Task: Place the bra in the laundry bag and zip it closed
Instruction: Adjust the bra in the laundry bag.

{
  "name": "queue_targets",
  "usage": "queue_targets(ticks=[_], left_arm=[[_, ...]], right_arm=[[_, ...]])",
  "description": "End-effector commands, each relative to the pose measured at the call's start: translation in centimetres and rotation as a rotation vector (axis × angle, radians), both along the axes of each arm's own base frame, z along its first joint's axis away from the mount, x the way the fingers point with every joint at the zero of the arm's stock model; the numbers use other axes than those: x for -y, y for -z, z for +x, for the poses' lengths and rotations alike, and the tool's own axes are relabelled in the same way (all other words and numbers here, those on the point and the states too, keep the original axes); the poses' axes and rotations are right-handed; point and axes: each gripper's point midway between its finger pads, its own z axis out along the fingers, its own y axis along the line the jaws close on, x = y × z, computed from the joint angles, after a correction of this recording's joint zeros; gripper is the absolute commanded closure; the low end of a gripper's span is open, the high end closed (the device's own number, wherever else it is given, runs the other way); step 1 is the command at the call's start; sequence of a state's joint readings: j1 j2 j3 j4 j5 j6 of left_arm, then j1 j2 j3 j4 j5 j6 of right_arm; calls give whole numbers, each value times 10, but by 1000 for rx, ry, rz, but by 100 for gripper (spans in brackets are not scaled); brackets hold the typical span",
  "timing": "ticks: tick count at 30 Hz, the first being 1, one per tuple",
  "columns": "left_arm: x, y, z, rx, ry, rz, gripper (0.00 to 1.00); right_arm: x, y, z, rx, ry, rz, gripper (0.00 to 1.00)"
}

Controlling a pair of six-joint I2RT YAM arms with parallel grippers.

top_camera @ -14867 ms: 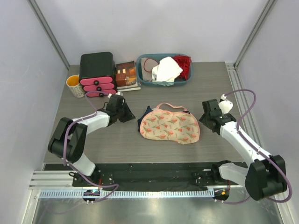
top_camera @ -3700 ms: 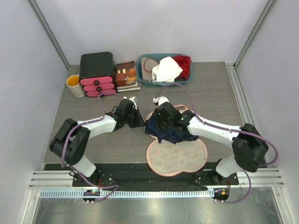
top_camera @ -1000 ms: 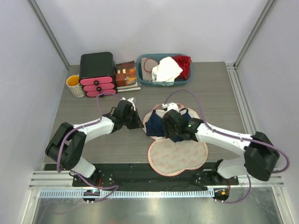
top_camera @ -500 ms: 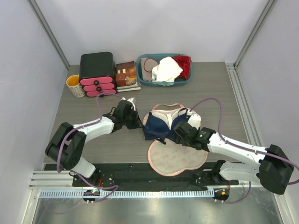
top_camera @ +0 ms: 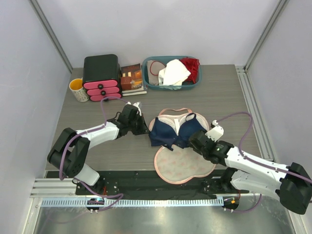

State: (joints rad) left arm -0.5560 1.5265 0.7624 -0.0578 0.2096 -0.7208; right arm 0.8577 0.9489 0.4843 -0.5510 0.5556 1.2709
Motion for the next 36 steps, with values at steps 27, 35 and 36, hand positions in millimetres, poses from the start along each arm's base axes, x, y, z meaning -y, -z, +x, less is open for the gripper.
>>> queue_targets(ticks=[27,35,36], left_arm=[[4,-17,7,54,26,-5,100],[1,-13,4,49,23,2,100],[1,-13,4,48,23,3,100]], right_arm=[[-18,-68,102,334,-170,-98,99],[-31,-66,110,418,-261,-104,99],[-27,-62,110,418,-247,-121,99]])
